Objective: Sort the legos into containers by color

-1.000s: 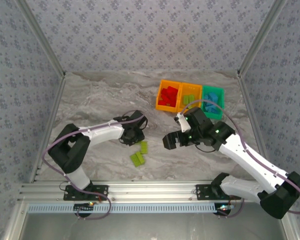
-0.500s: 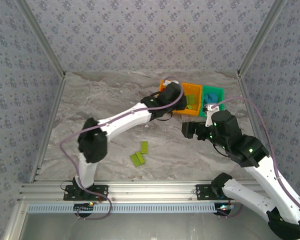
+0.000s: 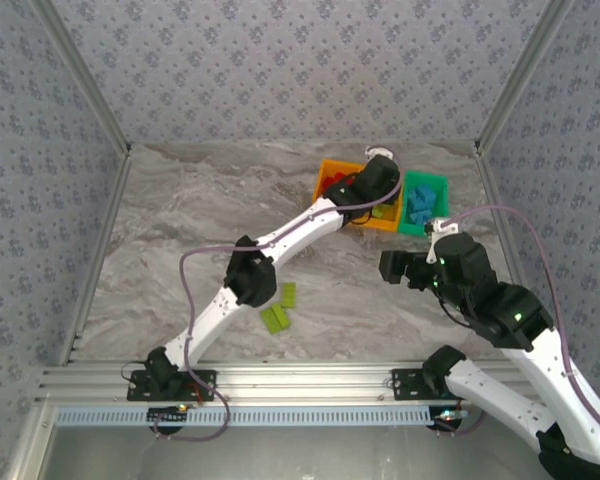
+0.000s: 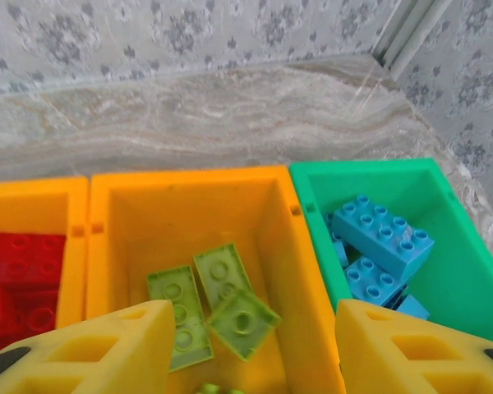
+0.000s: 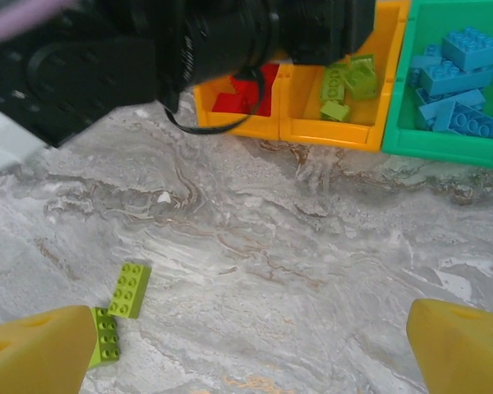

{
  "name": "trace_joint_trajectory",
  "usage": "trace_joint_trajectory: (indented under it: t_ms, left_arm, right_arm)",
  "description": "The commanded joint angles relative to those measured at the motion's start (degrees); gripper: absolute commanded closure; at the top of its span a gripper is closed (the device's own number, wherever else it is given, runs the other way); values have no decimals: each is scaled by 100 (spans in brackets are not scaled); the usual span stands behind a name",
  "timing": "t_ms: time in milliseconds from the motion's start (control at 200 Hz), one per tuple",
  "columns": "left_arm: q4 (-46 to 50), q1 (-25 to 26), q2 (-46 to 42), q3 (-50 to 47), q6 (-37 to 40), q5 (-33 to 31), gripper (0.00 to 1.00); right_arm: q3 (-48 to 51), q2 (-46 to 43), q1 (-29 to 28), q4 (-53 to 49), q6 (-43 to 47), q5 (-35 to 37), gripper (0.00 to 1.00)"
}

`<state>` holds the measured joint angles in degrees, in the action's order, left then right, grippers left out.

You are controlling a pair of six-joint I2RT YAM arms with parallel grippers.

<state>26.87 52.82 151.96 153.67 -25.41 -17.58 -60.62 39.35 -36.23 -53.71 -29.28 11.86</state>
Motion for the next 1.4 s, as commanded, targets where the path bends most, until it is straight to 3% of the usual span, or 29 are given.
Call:
trace_joint_trajectory:
  t_ms: [0,50,125,170,375,455,580,710,775,874,1029,1169,1394]
  left_arm:
    - [186,18,-771,-309,337,-19,46]
    - [-401,19,-1462,-1349,389,-35,46]
    - [-2125,-7,-2868,-3753,475,-31,46]
    - [-2697,-25,-3628,-4853,573,-112,46]
    - [-2825,-7,-6658,-7767,917,-1052,42]
    - [-2435,16,-7746,-8552,1133,-1211,40]
    - [-1295,101,-9323,-9336,2015,-903,35]
    - [57,133,-10827,-9823,3094,158,29]
    - [432,134,-11461,-10116,3640,568,23]
    - [654,133,-12208,-10587,4207,693,18]
    - [731,132,-12844,-11257,5211,1504,1]
    - [704,132,-12965,-11656,5861,2048,1]
    - [666,134,-12962,-11766,5946,2259,1]
  right_arm:
    - [66,-33,19,-201,-113,172,0]
    - [88,-23,21,-190,-114,170,0]
    - [143,13,28,-134,-94,74,0]
    - [201,75,35,-74,-91,-55,0]
    - [434,1013,-132,577,-350,-1011,0]
    - [528,1536,-490,996,-628,-947,0]
    - [485,2580,-1079,1517,-1326,-765,2]
    - [158,3855,-1631,2188,-1495,-877,4]
    - [-75,4465,-1800,2405,-1507,-866,7]
    - [-451,5276,-1892,2479,-1656,-824,10]
    - [-982,6144,-2061,2457,-1761,-598,10]
    - [-1245,6703,-2146,2302,-1914,-523,17]
    - [-1563,7158,-2307,1959,-2090,-193,36]
